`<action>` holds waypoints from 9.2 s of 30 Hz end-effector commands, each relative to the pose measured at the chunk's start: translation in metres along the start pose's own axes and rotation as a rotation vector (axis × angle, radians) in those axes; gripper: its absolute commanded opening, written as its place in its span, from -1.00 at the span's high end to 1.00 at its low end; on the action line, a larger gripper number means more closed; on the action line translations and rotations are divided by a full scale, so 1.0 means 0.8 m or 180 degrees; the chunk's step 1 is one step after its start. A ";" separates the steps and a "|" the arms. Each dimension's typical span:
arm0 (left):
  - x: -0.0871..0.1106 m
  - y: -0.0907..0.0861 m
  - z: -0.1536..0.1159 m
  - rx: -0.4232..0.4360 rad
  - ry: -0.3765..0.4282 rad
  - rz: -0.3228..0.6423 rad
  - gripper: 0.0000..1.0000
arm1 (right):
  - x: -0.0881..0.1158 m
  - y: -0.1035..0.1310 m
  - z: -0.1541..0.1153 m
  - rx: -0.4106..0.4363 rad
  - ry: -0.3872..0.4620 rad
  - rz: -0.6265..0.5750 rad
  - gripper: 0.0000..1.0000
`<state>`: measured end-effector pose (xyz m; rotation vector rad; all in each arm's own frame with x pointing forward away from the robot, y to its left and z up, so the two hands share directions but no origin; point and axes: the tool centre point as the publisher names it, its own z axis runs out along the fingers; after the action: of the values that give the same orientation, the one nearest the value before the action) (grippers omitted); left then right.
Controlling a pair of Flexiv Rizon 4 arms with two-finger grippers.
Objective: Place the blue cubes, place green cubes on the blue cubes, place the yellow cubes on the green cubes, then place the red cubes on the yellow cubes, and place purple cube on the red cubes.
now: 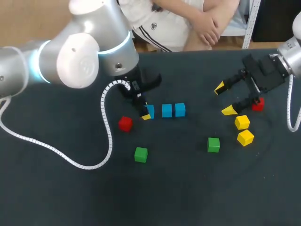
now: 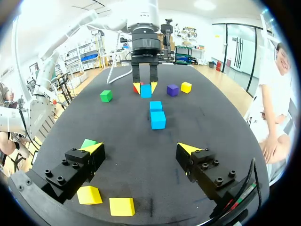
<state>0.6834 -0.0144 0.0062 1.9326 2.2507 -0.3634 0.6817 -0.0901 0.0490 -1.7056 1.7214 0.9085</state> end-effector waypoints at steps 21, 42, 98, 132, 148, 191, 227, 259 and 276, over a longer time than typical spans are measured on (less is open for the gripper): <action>-0.004 0.004 0.010 0.0086 0.0061 -0.0088 1.00 | 0.000 0.000 0.000 0.0003 -0.0006 -0.0005 -1.00; -0.004 0.004 0.010 0.0086 0.0061 -0.0088 1.00 | 0.000 0.000 0.000 0.0003 -0.0006 -0.0005 -1.00; -0.013 0.025 0.035 0.0136 -0.0085 0.0105 1.00 | 0.000 0.000 0.000 0.0003 -0.0006 -0.0005 -1.00; -0.012 0.044 0.038 0.0148 -0.0051 0.0092 1.00 | 0.000 0.000 0.000 0.0003 -0.0006 -0.0005 -1.00; -0.018 0.031 0.020 0.0144 0.0053 0.0174 1.00 | 0.000 0.000 0.000 0.0003 -0.0006 -0.0005 -1.00; -0.013 0.028 0.030 0.0160 0.0056 0.0101 1.00 | 0.000 0.000 0.000 0.0003 -0.0006 -0.0005 -1.00; -0.011 0.033 0.033 0.0184 0.0001 -0.0008 -1.00 | 0.000 0.000 0.000 0.0003 -0.0006 -0.0005 -1.00; 0.058 -0.017 -0.050 -0.0060 -0.0517 0.0169 -1.00 | 0.000 0.000 0.000 0.0003 -0.0006 -0.0005 -1.00; 0.085 -0.007 -0.082 -0.0232 -0.0848 0.0184 -1.00 | 0.000 0.000 0.000 0.0003 -0.0006 -0.0005 -1.00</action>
<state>0.6734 0.0611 0.0501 1.8058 2.0200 -0.4834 0.6817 -0.0901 0.0489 -1.7056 1.7214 0.9085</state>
